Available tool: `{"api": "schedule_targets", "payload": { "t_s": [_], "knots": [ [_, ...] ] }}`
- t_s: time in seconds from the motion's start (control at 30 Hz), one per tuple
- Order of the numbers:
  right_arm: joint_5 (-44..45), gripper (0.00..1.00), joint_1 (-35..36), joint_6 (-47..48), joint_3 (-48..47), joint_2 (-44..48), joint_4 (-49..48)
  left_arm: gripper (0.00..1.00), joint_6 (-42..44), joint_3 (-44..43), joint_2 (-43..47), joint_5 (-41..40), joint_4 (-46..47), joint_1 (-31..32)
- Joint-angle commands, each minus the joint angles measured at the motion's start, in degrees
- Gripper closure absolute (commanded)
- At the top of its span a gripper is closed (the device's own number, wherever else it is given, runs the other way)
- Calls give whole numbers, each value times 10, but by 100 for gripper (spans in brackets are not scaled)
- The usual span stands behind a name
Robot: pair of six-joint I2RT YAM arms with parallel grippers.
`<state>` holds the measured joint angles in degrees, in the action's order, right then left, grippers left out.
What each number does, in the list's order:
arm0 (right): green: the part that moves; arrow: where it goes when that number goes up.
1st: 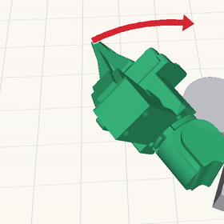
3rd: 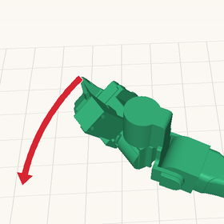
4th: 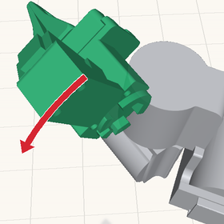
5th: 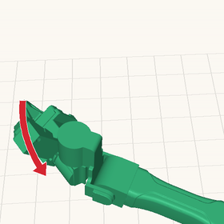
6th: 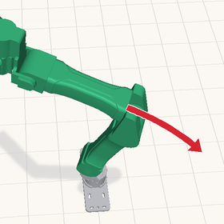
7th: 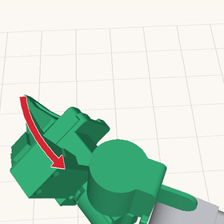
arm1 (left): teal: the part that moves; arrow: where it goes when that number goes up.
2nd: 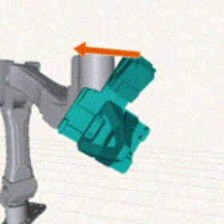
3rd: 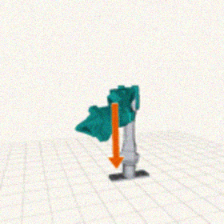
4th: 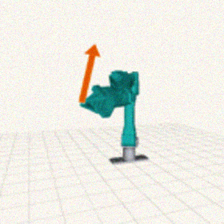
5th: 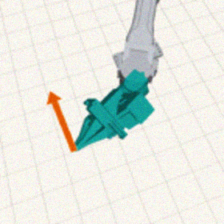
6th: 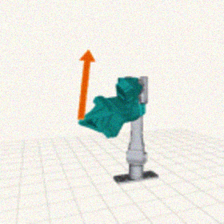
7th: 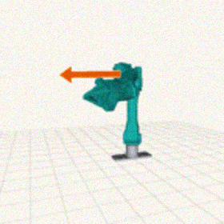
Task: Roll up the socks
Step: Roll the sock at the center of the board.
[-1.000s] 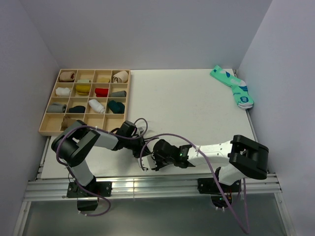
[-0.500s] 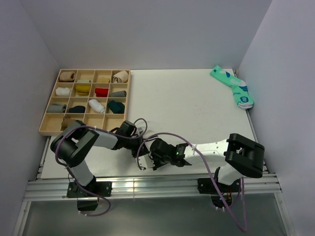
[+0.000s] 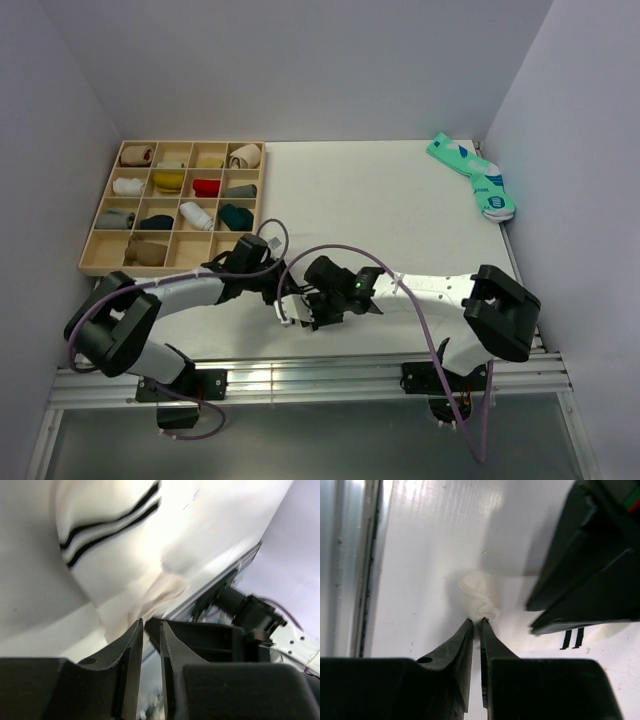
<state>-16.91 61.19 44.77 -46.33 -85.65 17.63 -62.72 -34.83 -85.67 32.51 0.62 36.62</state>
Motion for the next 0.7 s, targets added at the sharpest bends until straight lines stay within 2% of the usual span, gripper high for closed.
{"api": "schedule_targets", "payload": {
  "t_s": [0.0,0.1,0.23,0.4,0.5,0.67],
  "knots": [
    [-77,89,-20,-6,-47,5,78,76,-20,29,57,-88,12,-4],
    [-127,89,-41,-3,-68,-15,121,79,-54,70,95,-152,18,-3],
    [-171,89,-66,8,-113,-55,174,78,-102,145,209,-224,54,-2],
    [-218,89,-83,28,-180,-126,261,77,-70,167,305,-322,29,22],
    [-236,89,-96,35,-225,-166,312,78,-43,165,322,-358,18,44],
    [-265,89,-115,33,-274,-245,365,81,-7,208,344,-405,82,98]
  ]
}}
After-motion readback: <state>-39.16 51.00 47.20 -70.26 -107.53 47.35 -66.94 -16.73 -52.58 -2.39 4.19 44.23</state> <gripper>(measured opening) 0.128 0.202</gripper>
